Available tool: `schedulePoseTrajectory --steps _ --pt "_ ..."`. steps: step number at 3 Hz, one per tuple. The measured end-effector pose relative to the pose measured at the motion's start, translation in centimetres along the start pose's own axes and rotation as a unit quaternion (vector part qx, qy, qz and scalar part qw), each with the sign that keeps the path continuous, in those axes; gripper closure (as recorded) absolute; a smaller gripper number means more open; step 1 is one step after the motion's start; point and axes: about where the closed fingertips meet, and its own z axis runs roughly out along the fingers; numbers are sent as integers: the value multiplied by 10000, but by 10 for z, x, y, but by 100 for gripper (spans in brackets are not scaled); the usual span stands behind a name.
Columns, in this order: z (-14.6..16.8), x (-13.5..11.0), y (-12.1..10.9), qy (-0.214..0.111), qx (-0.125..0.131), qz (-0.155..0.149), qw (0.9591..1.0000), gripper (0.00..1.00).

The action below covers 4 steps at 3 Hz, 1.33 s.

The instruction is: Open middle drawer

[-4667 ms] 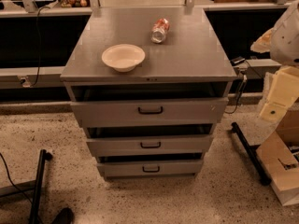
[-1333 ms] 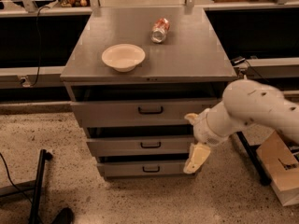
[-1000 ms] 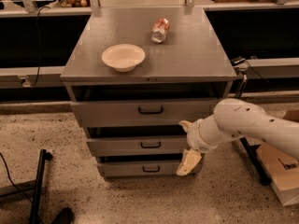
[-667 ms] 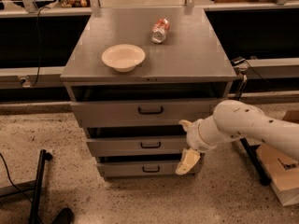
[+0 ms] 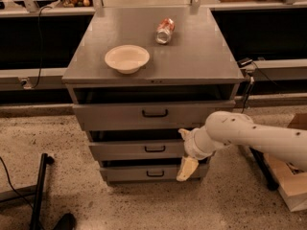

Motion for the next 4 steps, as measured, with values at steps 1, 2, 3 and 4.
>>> schedulePoseTrajectory --steps 1,2,3,4 --pt "59 23 -4 22 -120 -158 9998 0" --pt "93 39 -7 -7 -196 -174 9997 0" --pt "110 50 -17 -184 -177 -85 9996 0" --pt "117 58 -34 -246 -60 -21 9997 0"
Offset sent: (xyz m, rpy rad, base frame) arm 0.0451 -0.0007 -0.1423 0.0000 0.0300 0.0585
